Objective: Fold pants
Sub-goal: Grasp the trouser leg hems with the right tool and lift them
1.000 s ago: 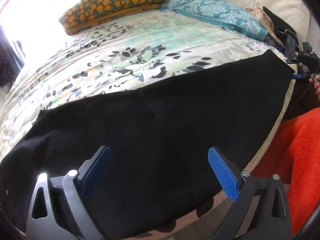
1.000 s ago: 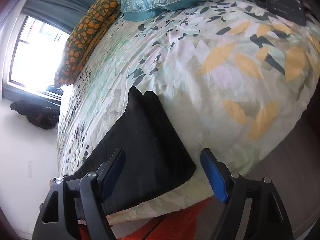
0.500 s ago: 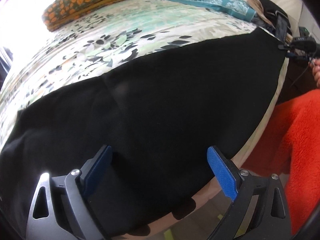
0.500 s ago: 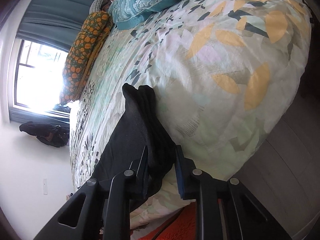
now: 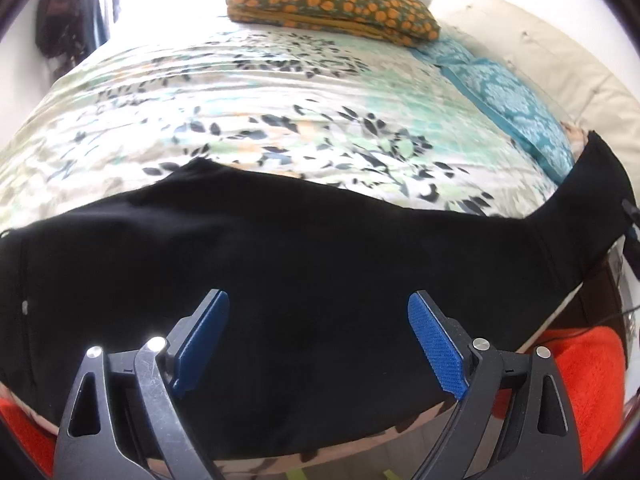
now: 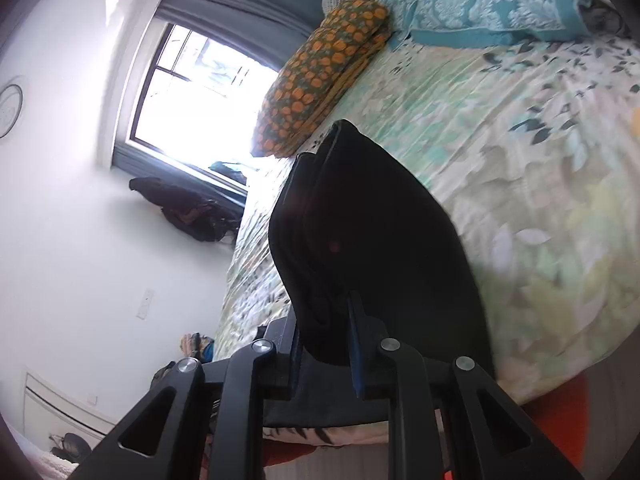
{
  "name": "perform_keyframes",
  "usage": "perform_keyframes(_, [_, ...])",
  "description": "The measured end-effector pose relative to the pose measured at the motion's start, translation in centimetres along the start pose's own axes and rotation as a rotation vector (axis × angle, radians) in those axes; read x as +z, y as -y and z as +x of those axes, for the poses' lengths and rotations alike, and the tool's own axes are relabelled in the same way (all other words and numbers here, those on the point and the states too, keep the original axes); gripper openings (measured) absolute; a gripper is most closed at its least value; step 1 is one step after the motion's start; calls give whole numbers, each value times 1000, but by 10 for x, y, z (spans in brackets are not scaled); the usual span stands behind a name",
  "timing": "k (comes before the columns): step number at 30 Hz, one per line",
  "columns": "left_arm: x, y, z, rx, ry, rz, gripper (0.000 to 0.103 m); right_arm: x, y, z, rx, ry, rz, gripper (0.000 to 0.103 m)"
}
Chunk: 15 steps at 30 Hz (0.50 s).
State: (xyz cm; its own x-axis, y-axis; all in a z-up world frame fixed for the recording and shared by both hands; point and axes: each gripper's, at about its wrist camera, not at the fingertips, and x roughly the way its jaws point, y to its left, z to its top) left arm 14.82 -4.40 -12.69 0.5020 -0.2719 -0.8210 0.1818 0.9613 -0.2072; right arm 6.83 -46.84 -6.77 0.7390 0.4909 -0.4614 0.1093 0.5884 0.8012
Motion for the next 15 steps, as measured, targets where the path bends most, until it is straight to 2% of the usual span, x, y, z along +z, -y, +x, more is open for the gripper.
perform_keyframes(6, [-17,-56,-3,20,3,-140,92,-83,-60,132,90,-149,17,20])
perform_keyframes(12, [-28,-95,-6,23,14,-239,92,-163,-109,241,51,-279,-48,20])
perform_keyframes(15, [-24,-108,-11,15,37,-291,92,-191,-129,282,-20,-323,-160,20])
